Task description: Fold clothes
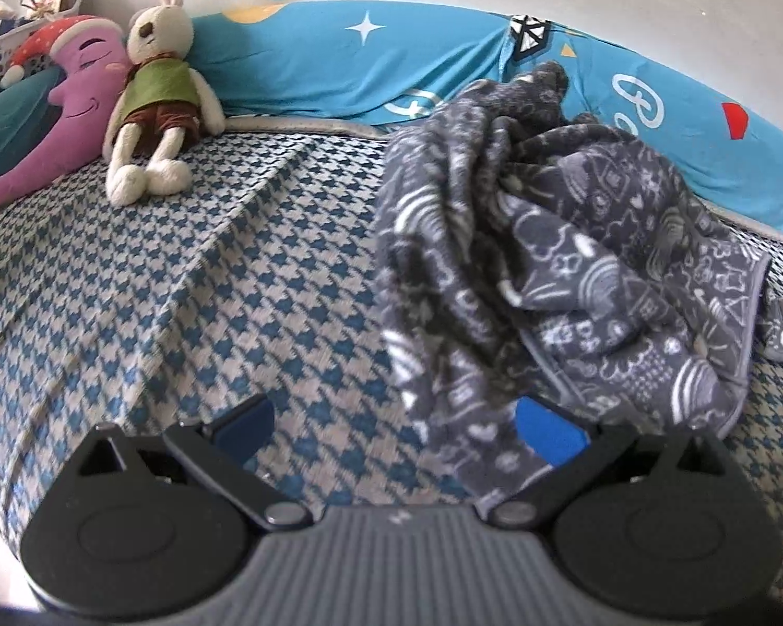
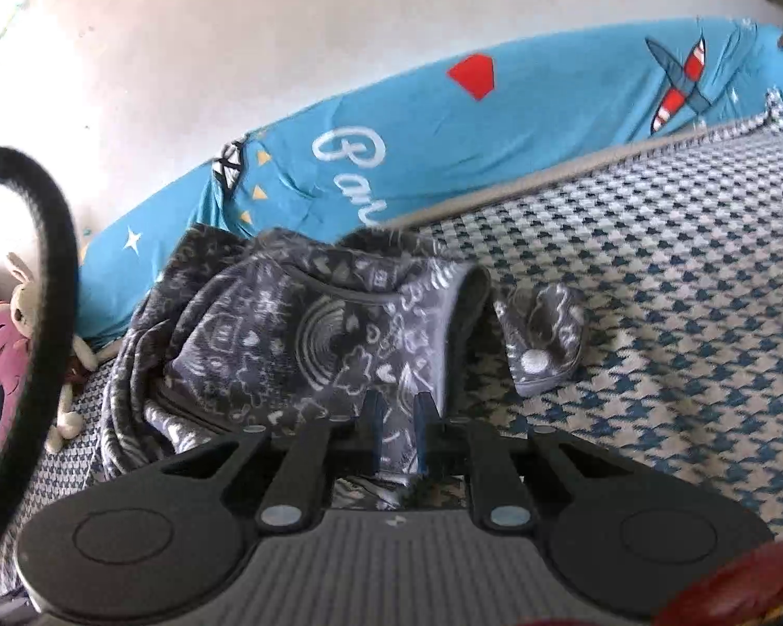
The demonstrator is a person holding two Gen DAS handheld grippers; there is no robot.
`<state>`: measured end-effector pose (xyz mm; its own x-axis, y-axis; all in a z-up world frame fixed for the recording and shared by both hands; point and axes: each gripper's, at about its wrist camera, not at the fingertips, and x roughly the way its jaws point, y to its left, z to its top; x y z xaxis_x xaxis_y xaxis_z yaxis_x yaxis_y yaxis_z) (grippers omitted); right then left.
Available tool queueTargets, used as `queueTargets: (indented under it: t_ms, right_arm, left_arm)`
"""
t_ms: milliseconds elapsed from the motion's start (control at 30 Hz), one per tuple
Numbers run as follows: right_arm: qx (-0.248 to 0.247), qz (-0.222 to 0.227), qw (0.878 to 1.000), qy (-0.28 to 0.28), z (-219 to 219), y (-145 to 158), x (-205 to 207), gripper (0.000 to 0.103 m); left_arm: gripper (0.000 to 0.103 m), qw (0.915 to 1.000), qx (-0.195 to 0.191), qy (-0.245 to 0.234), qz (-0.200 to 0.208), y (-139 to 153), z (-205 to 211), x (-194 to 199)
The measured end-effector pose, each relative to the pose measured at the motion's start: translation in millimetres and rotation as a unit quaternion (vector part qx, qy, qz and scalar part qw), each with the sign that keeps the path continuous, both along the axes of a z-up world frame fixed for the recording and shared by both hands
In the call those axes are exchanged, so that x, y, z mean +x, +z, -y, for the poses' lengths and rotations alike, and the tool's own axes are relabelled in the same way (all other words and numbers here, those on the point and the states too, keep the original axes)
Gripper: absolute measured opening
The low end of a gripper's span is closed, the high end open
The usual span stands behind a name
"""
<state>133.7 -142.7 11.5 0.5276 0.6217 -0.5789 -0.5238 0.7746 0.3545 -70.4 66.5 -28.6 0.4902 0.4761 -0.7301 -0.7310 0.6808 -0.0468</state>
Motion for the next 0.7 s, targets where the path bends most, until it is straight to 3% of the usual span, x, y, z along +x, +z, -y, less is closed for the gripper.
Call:
queueTargets:
  t_ms: [167, 333, 700]
  right_arm:
    - [0.006, -0.011, 0.996, 0.091, -21.5, -8.6, -15.9, 0.019]
    - [-0.006, -0.024, 0.986, 0.165, -46.6, -24.8, -37.6, 0.036]
    - [-0.043, 0.029, 0.963, 0.265, -75.8, -47.7, -86.1, 0.058]
  left_arm:
    - [0.103, 0.9999, -0.004, 0.009, -0.001, -3.5, -0.6, -6.0]
    - [0.103, 0.9998, -0.011, 0.015, -0.006, -5.8, -0.9, -6.7]
    - [0.103, 0.9987, -0.001, 0.052, -0.002, -0.6, -19.3, -22.5]
